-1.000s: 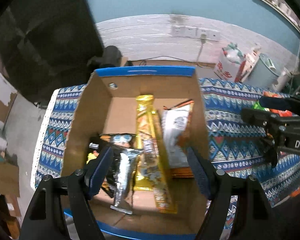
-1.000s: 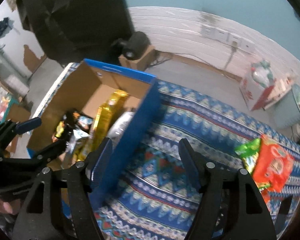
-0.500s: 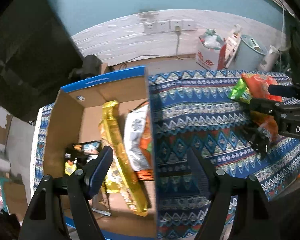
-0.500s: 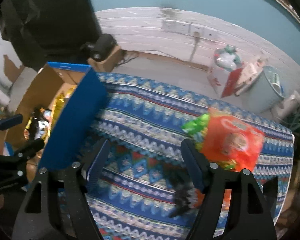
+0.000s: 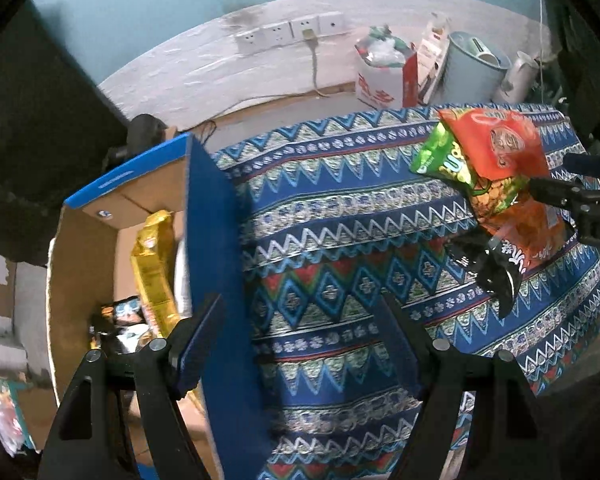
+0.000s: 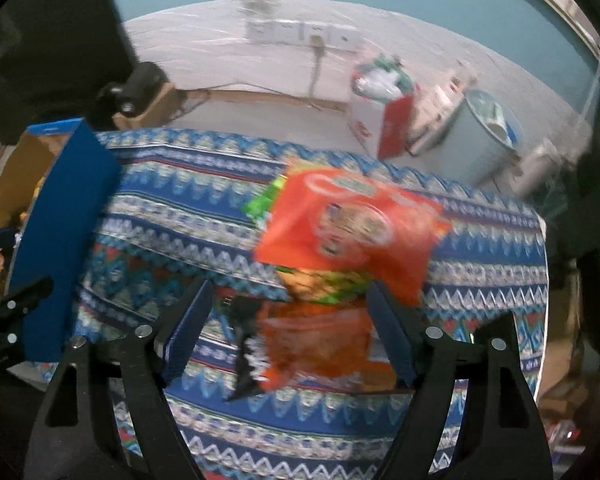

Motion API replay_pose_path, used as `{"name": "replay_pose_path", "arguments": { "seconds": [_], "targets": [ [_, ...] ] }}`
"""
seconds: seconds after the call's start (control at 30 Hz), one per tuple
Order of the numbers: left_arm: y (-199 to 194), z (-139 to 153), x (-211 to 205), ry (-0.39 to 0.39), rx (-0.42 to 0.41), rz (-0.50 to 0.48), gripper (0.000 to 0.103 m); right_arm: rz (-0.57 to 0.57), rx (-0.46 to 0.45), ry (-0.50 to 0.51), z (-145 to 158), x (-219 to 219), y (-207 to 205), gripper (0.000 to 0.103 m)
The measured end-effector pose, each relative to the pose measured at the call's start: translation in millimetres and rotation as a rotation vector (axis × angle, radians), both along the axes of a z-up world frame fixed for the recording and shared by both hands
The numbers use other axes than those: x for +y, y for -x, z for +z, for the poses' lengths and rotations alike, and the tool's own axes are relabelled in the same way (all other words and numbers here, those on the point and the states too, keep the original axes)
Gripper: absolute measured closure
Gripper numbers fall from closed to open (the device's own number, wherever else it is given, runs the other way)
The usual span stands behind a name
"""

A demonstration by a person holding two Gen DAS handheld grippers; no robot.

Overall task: Organize snacks
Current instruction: 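Move both open tools back over the remaining snack pile, then grasp the orange black-top chip bag with the left tool while the right tool grasps the red peanut bag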

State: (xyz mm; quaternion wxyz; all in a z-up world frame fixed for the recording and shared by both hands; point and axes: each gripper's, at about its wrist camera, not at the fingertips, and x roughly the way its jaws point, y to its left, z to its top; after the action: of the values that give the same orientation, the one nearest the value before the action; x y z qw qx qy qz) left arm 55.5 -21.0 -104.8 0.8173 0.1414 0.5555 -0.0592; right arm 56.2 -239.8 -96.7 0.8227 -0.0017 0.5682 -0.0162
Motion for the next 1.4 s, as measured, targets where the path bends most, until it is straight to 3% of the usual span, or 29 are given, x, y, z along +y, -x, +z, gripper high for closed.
{"name": "replay_pose_path", "arguments": {
  "seconds": [0.23,0.67,0.97,1.17,1.4],
  "targets": [
    [-8,-14,-32,0.003,0.049,-0.039,0.025,-0.095,0.028,0.002,-15,-45,8,0.025],
    [-14,-32,-81,-0.008,0.09,-0.116,0.025,-0.173,0.089,0.033,-42,-92,21,0.025],
    [-15,-38,-88,-0.016,0.108,-0.131,0.025,-0.225,0.138,0.039,-62,-114,26,0.024],
    [-12,-36,-86,-0.015,0.108,-0.133,0.025,-0.25,0.128,0.033,-57,-118,34,0.024],
    [-3,-32,-80,-0.03,0.093,-0.14,0.025,-0.255,0.198,0.067,-73,-119,35,0.024]
  ]
}}
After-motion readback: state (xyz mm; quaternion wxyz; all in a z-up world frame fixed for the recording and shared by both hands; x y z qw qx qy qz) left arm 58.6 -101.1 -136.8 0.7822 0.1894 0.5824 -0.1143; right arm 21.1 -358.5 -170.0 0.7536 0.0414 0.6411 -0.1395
